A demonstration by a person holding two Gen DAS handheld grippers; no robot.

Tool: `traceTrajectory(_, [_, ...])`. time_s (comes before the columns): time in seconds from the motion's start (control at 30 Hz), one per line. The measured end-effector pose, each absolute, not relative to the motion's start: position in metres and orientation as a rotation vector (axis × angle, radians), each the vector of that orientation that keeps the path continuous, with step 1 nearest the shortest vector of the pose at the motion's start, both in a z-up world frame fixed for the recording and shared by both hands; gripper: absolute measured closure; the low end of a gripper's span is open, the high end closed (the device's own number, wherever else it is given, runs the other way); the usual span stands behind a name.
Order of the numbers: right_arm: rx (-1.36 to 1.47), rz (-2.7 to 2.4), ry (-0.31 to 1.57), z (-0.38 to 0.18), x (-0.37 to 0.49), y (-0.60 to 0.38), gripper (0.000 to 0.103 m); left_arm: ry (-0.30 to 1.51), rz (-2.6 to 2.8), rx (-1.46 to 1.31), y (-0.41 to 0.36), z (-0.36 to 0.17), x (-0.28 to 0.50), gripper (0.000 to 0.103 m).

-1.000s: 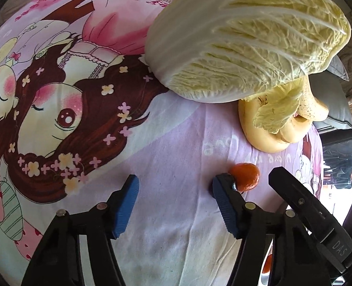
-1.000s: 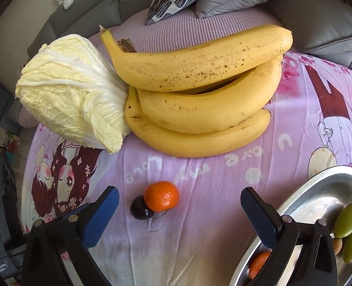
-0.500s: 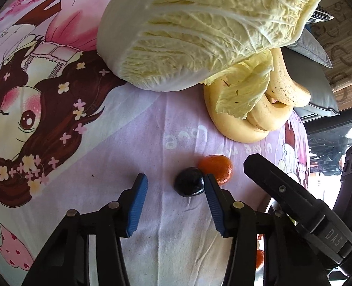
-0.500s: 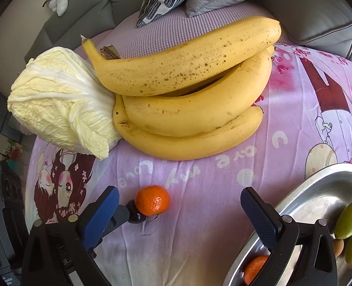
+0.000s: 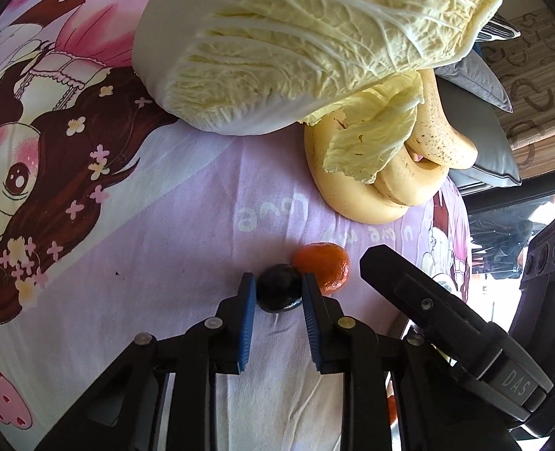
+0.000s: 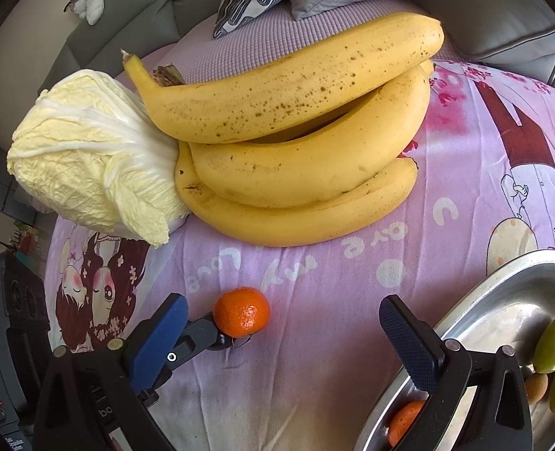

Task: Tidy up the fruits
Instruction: 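Close the right tool on the tangerine while the left tool holds the cherry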

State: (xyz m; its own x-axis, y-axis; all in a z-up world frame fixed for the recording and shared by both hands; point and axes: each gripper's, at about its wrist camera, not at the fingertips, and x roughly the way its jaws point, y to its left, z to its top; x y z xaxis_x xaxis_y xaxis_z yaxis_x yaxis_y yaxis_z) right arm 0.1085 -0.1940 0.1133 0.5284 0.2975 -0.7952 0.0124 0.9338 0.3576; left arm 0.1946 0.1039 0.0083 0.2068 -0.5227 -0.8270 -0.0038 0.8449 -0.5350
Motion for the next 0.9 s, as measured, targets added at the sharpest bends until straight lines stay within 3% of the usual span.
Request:
traceTrajectory(0.3, [0.313, 0.174, 1.032, 0.102, 0.112, -0.173, 0.0, 1.328, -0.278, -0.523, 0.122, 0.023, 0.191, 0.078])
traceTrajectory(0.4, [0.291, 0.182, 1.05, 0.096, 0.114, -0.162, 0.0, 1.309, -0.222, -0.523, 0.131, 0.028, 0.191, 0.089])
traceTrajectory(0.77, [0.209, 0.128, 1.075, 0.081, 0.122, -0.123, 0.0, 1.327, -0.203, -0.55, 0.128, 0.022, 0.194, 0.091])
traceTrajectory(0.9, [0.186, 0.117, 1.083, 0.077, 0.128, -0.114, 0.0, 1.331, -0.217, -0.574, 0.127, 0.019, 0.194, 0.085])
